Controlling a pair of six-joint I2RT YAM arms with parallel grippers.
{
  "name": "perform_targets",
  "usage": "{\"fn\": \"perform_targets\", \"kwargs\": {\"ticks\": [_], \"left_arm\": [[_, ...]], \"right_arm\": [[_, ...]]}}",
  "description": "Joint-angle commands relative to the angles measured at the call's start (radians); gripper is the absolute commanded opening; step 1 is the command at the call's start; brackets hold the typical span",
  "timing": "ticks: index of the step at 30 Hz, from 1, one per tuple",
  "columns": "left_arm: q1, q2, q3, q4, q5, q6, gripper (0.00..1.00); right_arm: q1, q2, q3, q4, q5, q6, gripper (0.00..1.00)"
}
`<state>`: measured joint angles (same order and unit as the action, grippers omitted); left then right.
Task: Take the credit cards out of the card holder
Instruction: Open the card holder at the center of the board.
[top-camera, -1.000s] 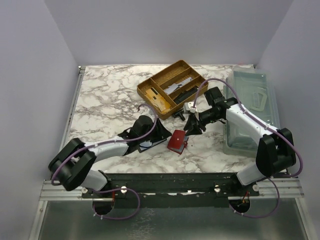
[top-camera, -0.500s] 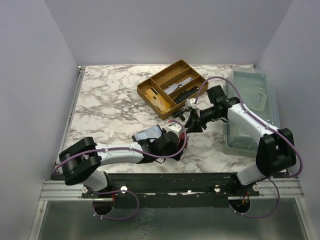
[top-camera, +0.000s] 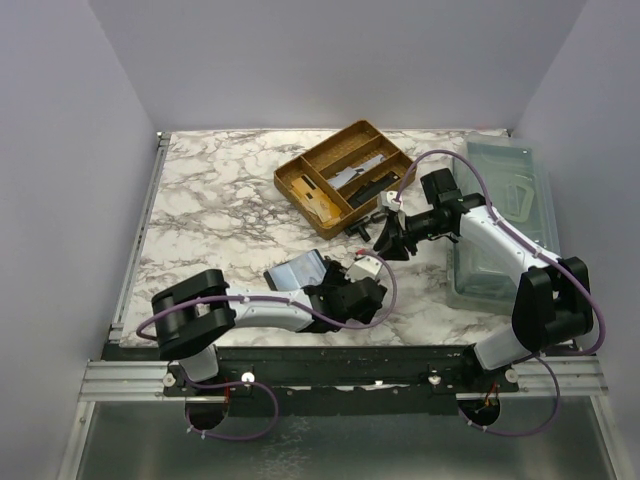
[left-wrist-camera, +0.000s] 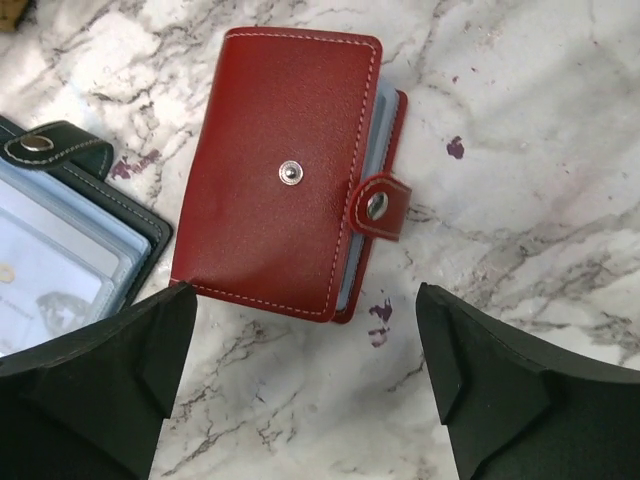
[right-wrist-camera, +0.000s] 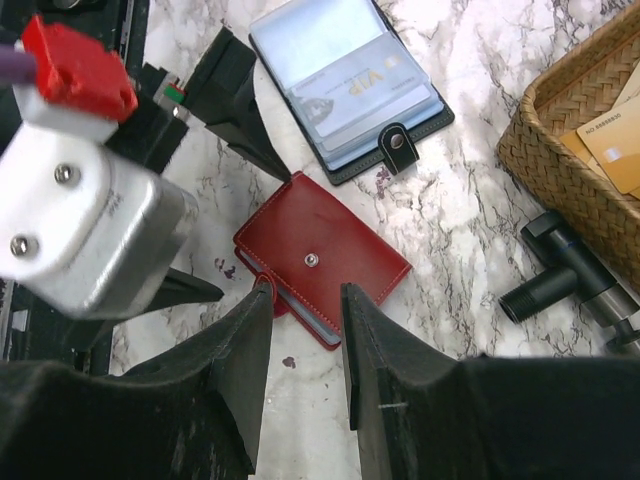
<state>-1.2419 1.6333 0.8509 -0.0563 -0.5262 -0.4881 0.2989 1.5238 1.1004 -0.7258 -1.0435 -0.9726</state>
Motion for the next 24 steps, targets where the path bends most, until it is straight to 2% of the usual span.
{"fn": "perform_targets", "kwargs": {"ticks": [1, 4, 6, 10, 12, 15, 17, 18, 24], "left_arm": [[-0.013, 0.059, 0.07, -0.062, -0.149, 0.024, 0.98], [-0.013, 0.052, 0.079, -0.07, -0.176, 0.026, 0.91], [-0.013, 0.033, 0.079, -0.068, -0.169, 0.025, 0.73], [-0.01, -0.003, 0.067, -0.068, -0.159, 0.02, 0.59], [-0.005, -0.019, 0.052, -0.067, -0.152, 0.016, 0.42], [0.012, -0.036, 0.033, -0.066, -0.117, 0.021, 0.27], [0.028, -0.054, 0.017, -0.063, -0.088, 0.02, 0.07], [0.035, -0.067, 0.008, -0.059, -0.079, 0.019, 0.0], [0.136, -0.166, -0.063, -0.014, 0.037, -0.011, 0.0]], "right_arm": [[-0.006, -0.023, -0.003, -0.001, -0.05, -0.003, 0.39], [-0.007, -0.02, -0.001, -0.012, -0.06, -0.013, 0.39], [-0.007, -0.014, 0.004, -0.025, -0.063, -0.026, 0.39], [-0.007, -0.01, 0.009, -0.037, -0.065, -0.035, 0.39], [-0.007, -0.011, 0.009, -0.037, -0.065, -0.035, 0.4], [-0.007, -0.01, 0.009, -0.037, -0.066, -0.035, 0.4], [-0.007, -0.01, 0.009, -0.038, -0.067, -0.034, 0.4], [-0.007, -0.011, 0.009, -0.037, -0.066, -0.035, 0.39], [-0.007, -0.005, 0.004, -0.037, -0.075, -0.035, 0.4]]}}
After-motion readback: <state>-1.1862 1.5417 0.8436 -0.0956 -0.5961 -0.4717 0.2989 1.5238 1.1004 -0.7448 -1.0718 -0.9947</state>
